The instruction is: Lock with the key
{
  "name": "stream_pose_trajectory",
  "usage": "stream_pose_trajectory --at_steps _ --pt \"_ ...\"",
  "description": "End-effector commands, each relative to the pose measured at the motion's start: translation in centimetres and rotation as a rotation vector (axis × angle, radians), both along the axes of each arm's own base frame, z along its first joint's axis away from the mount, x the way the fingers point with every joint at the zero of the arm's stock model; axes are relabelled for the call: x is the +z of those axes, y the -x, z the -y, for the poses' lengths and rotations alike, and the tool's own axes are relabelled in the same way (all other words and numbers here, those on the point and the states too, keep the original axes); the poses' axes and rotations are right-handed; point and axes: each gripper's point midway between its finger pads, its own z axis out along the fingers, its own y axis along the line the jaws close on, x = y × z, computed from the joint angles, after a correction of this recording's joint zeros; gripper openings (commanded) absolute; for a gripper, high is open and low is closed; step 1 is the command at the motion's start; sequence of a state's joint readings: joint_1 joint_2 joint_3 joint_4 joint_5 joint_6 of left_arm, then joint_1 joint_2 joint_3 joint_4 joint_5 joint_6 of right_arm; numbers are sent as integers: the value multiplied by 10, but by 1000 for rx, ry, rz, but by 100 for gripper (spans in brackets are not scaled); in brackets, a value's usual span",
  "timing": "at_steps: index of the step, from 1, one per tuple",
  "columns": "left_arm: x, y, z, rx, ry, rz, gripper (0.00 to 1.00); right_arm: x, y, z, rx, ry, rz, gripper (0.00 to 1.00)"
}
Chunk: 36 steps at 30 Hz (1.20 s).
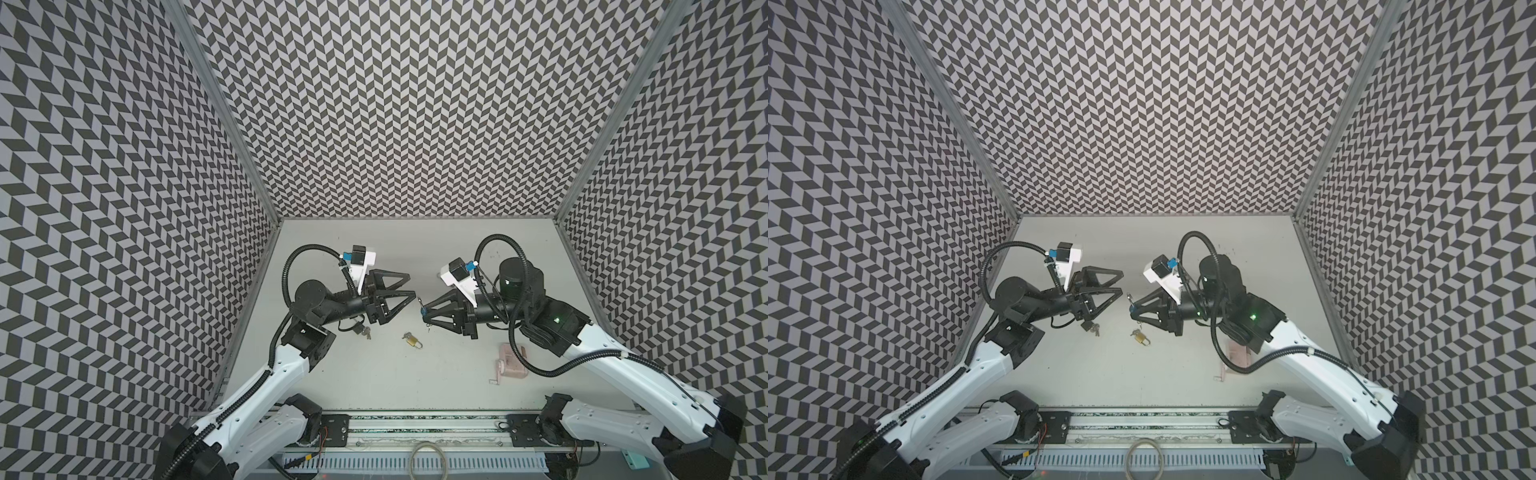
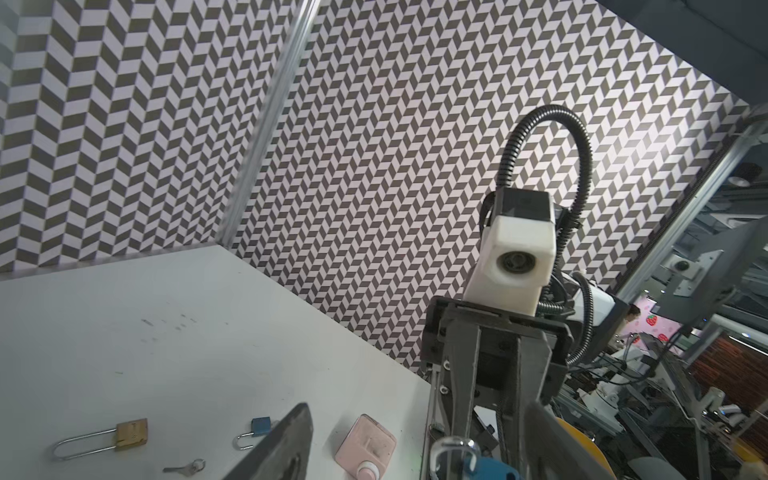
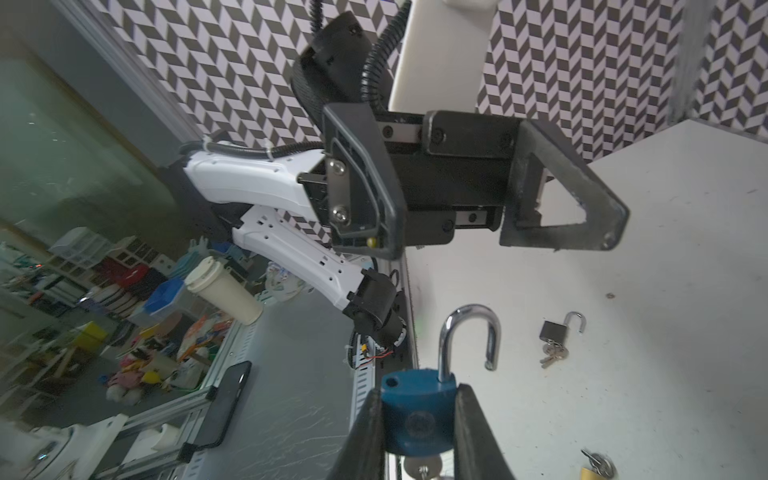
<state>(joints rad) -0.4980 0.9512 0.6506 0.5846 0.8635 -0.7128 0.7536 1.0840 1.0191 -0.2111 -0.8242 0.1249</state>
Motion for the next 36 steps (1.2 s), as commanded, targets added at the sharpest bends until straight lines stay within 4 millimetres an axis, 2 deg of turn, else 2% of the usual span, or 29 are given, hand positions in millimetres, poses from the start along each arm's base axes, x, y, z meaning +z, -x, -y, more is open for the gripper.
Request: stream_pose_trajectory --at_steps 1,5,9,17,27,32,34,36 --pt "17 23 2 -103 30 79 80 30 15 -4 140 -108 50 0" --pt "20 33 5 -139 36 100 80 29 18 -8 191 -116 17 0" --pt "20 39 8 -171 32 110 74 32 20 -8 208 -141 1 0" --pt "19 41 12 -188 24 113 42 31 12 -2 163 -140 -10 0" --pt "22 41 11 -177 24 120 16 24 2 5 117 -123 -23 0" --pt "21 39 11 -171 21 115 13 22 2 4 124 -115 -30 0" --pt "22 40 11 -171 22 115 28 21 3 4 134 -110 -32 0" --pt "23 39 11 -169 23 116 37 21 4 4 139 -111 -29 0"
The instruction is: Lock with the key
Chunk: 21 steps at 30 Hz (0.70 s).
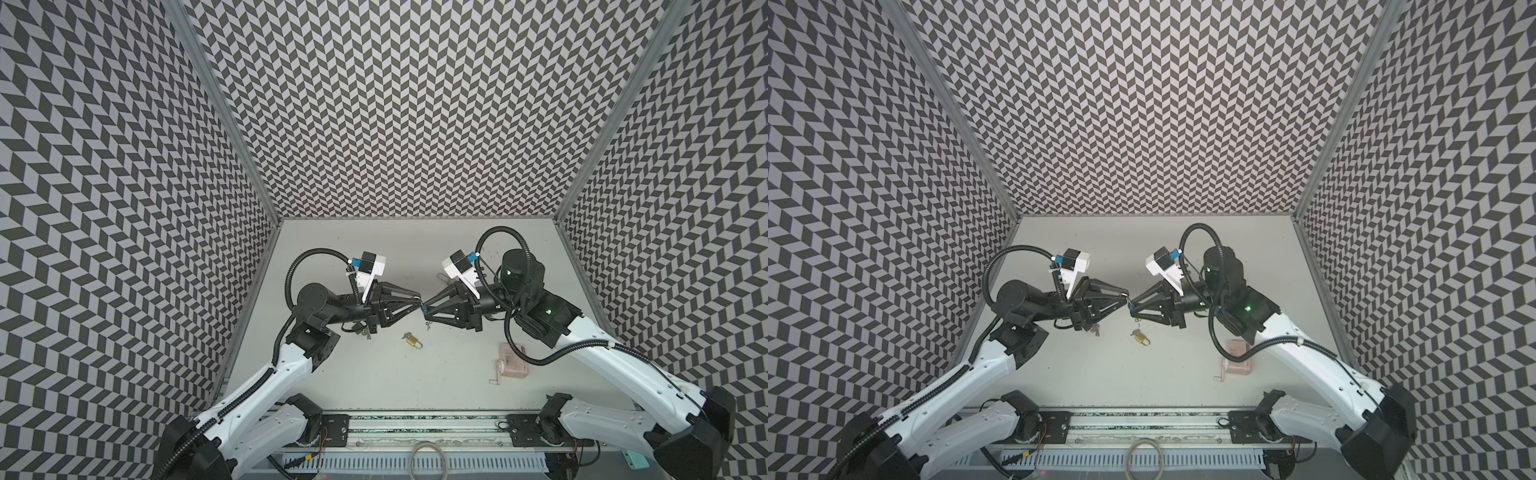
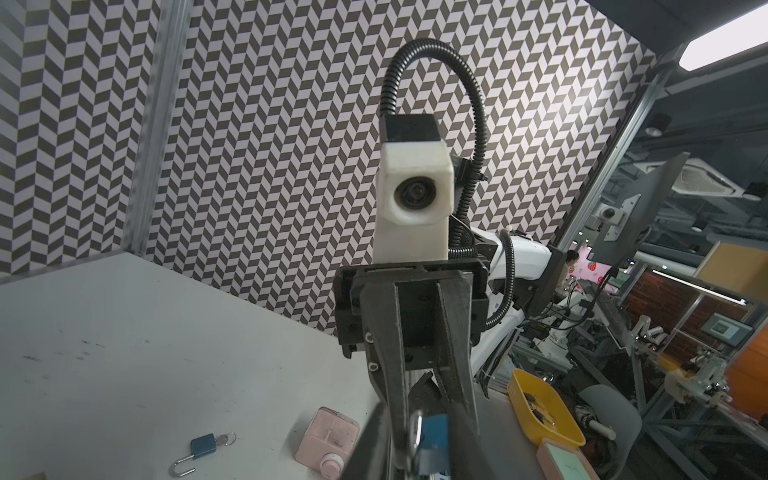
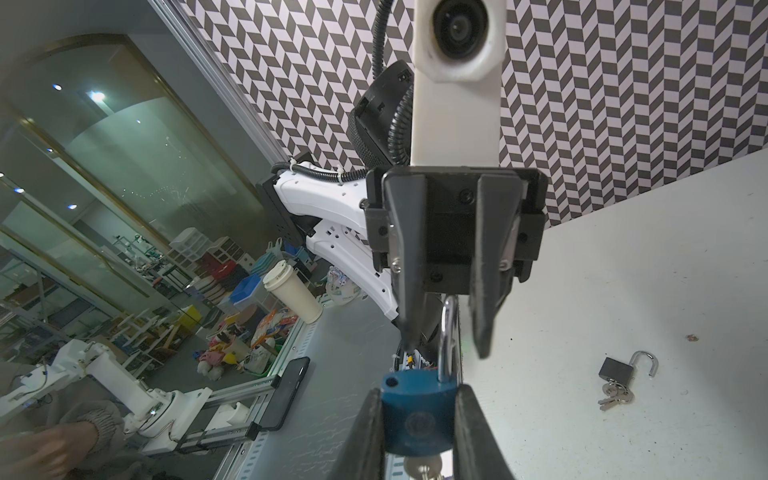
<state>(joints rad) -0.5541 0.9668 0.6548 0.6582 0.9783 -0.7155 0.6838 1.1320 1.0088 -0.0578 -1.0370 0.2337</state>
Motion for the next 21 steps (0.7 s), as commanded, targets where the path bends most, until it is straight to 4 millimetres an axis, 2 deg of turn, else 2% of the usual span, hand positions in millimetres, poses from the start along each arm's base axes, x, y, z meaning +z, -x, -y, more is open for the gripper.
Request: stream_pose_trajectory --at_steps 1,4,8,17,20,21 --pt "18 5 -2 -1 27 46 38 7 4 3 16 -24 38 0" --pt "17 3 -2 8 25 40 37 4 5 3 21 -19 31 0" --pt "15 1 -1 12 20 31 30 0 6 3 34 -11 21 0" --pt "12 -2 0 16 14 23 10 -2 6 2 36 -6 18 0" --pt "14 -2 0 23 15 22 0 2 6 3 36 -14 31 0" --pt "15 -4 0 29 17 20 0 6 7 3 36 -23 44 0"
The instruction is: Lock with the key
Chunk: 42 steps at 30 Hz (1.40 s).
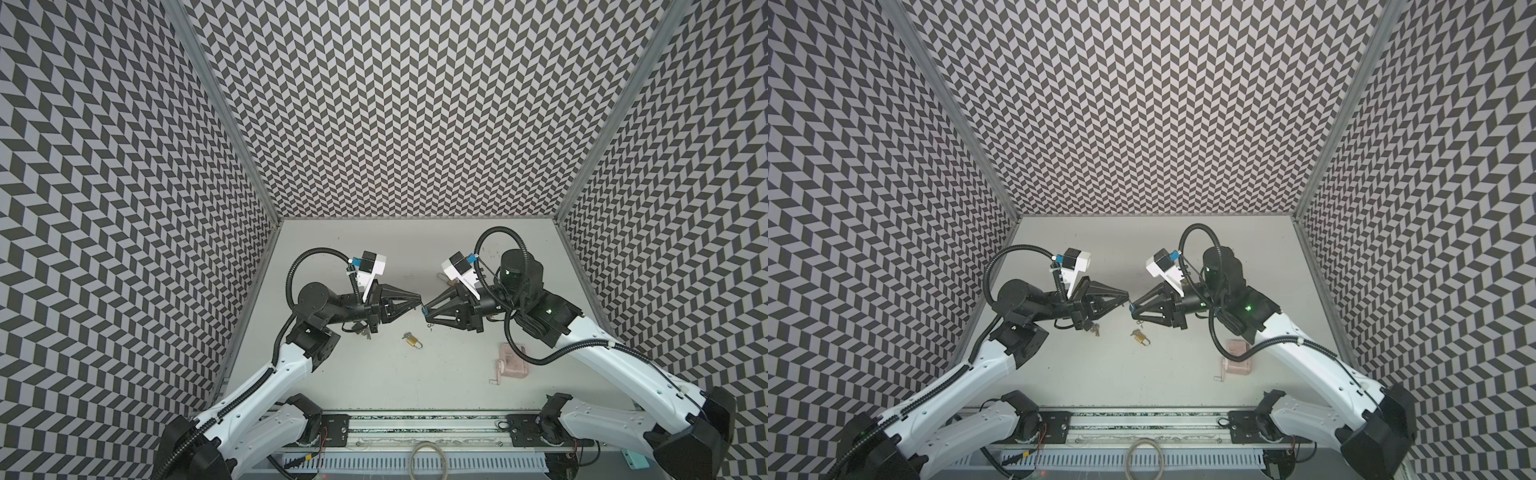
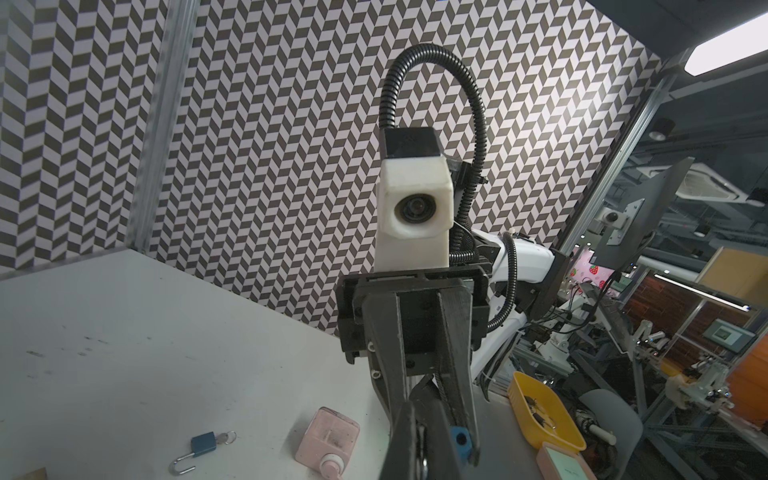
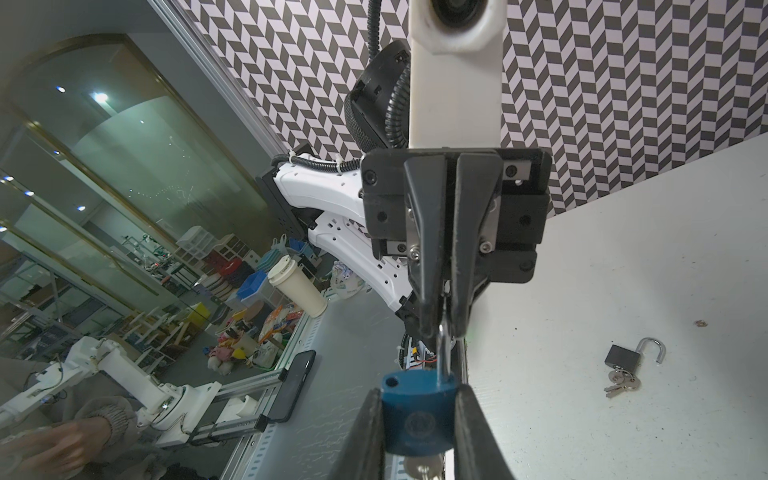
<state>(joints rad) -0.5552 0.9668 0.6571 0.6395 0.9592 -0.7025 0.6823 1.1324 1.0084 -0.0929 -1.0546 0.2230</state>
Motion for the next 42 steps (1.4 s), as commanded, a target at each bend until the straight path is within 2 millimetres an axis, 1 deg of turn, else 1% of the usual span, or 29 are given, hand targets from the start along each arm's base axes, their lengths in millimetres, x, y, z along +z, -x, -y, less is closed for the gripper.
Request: stream_pose_trajectory --at_steps 1,3,5,6,7,8,9,10,13,16,20,21,23,25,26,30,34,37,40,42 --pt "17 0 -1 16 25 25 0 15 3 2 11 -48 75 1" --pt "24 0 -4 31 45 33 0 24 1 3 -17 -63 104 16" --pt "34 -2 -8 61 81 37 0 38 -4 6 -77 -91 151 44" --pt "40 -2 -10 78 99 39 0 45 -6 9 -106 -109 174 56" --pt "46 -5 -12 99 118 38 0 53 -11 12 -159 -133 203 72" --pt "53 -7 -14 121 136 35 0 61 -16 16 -218 -160 227 86" --pt "58 -9 -16 138 153 33 0 68 -19 20 -263 -185 241 97" --pt "65 -11 -18 155 176 24 0 76 -23 25 -314 -215 263 100" --pt "81 -13 -23 163 241 16 0 89 -23 36 -384 -311 338 100" --pt "97 -12 -26 152 306 13 0 100 -30 49 -480 -416 350 100" --pt "110 -7 -25 113 340 39 0 120 -24 48 -431 -514 273 100" --pt "110 -7 -24 110 339 42 0 123 -22 46 -417 -534 248 99" --pt "111 -6 -21 101 336 48 0 127 -21 44 -405 -562 204 92" --pt "111 -5 -20 94 334 50 0 130 -20 41 -402 -575 178 83" --pt "111 -4 -19 92 333 51 0 131 -21 38 -397 -571 171 81" --pt "111 -3 -18 89 332 50 0 119 -22 21 -382 -510 166 74" --pt "113 -6 -19 107 341 39 0 113 -18 19 -407 -515 198 69" --pt "115 -7 -19 110 356 25 0 116 -17 20 -456 -549 225 65" --pt "115 -7 -18 109 367 12 0 117 -21 20 -539 -562 252 63" --pt "116 -6 -18 106 373 10 0 114 -27 18 -578 -559 244 63"
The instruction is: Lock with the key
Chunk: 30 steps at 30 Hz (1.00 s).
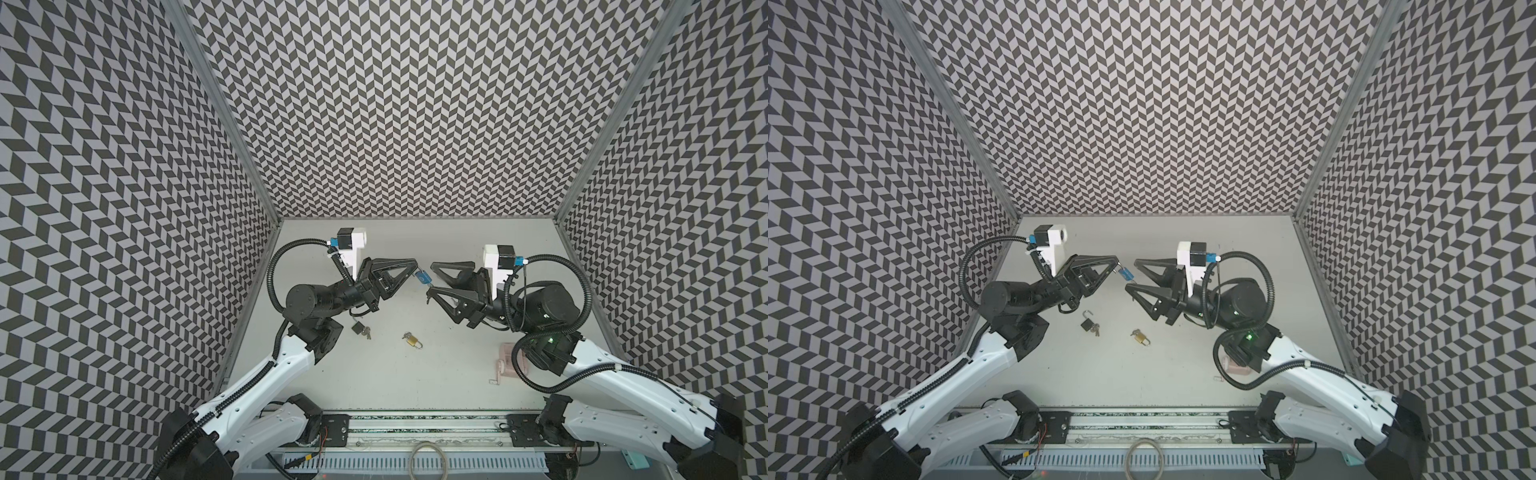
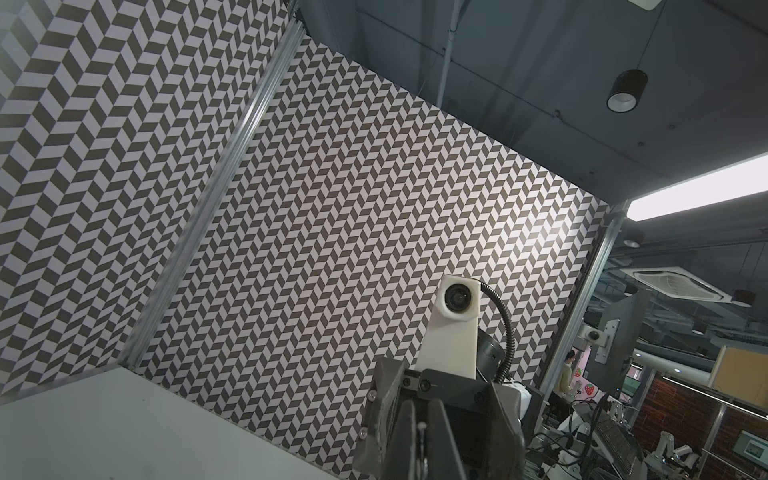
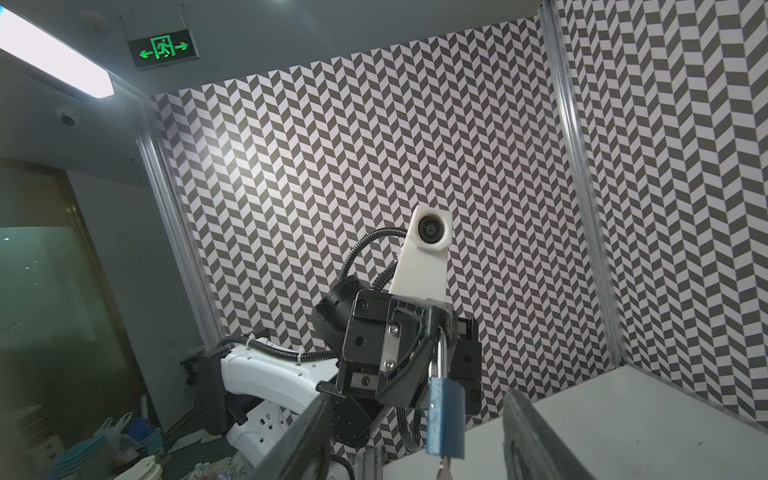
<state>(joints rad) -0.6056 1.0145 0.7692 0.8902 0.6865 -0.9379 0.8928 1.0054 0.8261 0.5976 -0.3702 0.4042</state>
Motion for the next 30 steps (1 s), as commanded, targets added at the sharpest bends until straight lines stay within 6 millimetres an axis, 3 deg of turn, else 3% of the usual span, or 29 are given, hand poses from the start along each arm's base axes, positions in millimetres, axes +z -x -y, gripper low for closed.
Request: stream_pose_trajectory --at_steps 1,13,19,22,25,30 --pt "25 9 -7 -2 70 44 0 13 -10 11 -125 -76 32 63" --pt "27 11 -7 -5 74 44 0 7 -10 -8 -114 -57 38 44" --pt "26 12 -7 -4 75 43 0 7 -9 -9 -122 -57 40 33" --pt "25 11 -7 -1 75 39 0 8 -8 -8 -121 -58 43 34" --pt "24 11 -8 1 76 38 0 8 -6 -7 -121 -61 48 41" --pt "23 10 -8 2 74 34 0 10 -5 -3 -129 -73 51 41"
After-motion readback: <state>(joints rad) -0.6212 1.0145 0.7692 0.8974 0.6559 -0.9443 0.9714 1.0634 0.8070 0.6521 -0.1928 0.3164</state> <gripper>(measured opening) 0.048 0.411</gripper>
